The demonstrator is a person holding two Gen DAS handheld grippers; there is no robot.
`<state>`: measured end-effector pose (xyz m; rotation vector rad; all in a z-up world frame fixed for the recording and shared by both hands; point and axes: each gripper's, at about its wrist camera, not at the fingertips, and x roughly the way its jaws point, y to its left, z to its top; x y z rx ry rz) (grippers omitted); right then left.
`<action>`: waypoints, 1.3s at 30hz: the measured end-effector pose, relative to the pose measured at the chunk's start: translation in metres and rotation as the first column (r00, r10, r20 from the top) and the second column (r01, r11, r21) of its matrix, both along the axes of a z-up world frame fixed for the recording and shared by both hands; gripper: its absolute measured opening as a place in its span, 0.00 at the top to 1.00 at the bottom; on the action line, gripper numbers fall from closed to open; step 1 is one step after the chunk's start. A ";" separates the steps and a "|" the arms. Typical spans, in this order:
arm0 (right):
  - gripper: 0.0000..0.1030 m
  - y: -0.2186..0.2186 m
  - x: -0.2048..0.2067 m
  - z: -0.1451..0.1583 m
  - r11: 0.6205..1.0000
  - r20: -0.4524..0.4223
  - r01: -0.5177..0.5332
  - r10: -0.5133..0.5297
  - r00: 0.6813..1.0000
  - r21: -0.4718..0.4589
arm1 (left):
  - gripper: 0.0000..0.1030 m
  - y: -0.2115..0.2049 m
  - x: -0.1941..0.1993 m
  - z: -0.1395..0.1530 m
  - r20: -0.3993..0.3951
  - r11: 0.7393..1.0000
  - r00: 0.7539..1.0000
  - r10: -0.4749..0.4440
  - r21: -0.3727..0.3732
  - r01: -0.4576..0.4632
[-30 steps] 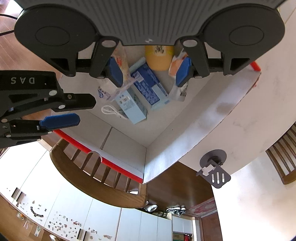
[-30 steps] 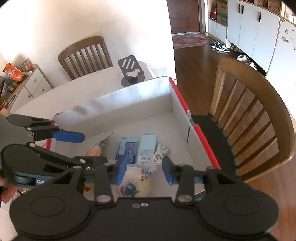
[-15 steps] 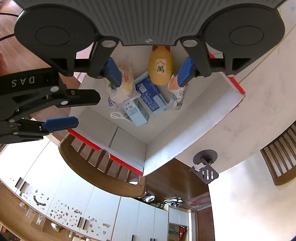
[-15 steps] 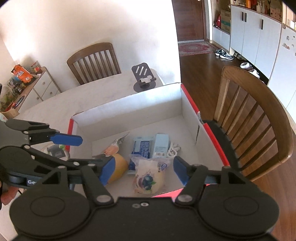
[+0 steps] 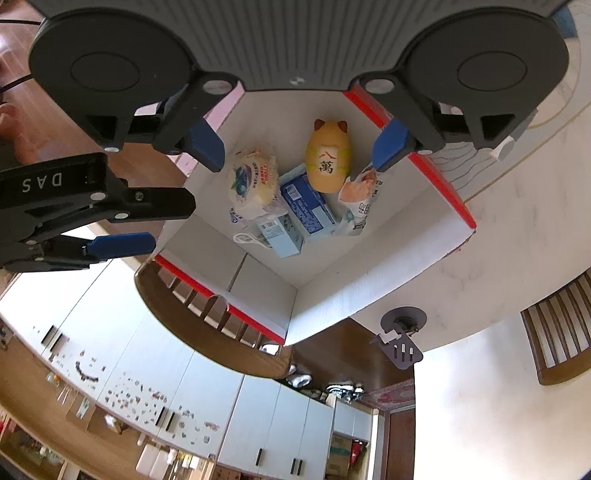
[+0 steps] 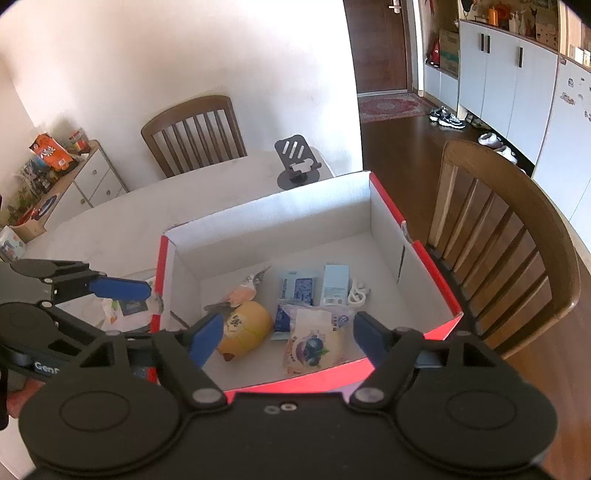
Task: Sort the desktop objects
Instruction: 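Withdraw both tools from the shoebox back over the table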
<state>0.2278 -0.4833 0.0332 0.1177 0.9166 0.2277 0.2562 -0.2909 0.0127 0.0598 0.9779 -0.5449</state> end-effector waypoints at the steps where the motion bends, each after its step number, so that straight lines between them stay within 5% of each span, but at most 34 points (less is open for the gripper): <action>1: 0.22 0.001 -0.002 0.000 1.000 0.006 0.002 -0.002 1.000 0.005 | 0.05 0.002 -0.003 0.000 0.004 1.000 1.000 0.000 -0.005 0.000; 10: 0.14 0.015 -0.023 0.003 0.999 0.028 0.034 -0.035 0.999 0.012 | 0.00 0.021 -0.032 0.002 0.016 0.999 1.000 0.005 -0.034 -0.004; 39: 0.14 0.117 -0.066 -0.010 0.998 -0.002 0.055 -0.055 0.998 0.020 | 0.00 0.116 -0.125 -0.005 0.078 0.999 0.996 -0.036 0.033 0.034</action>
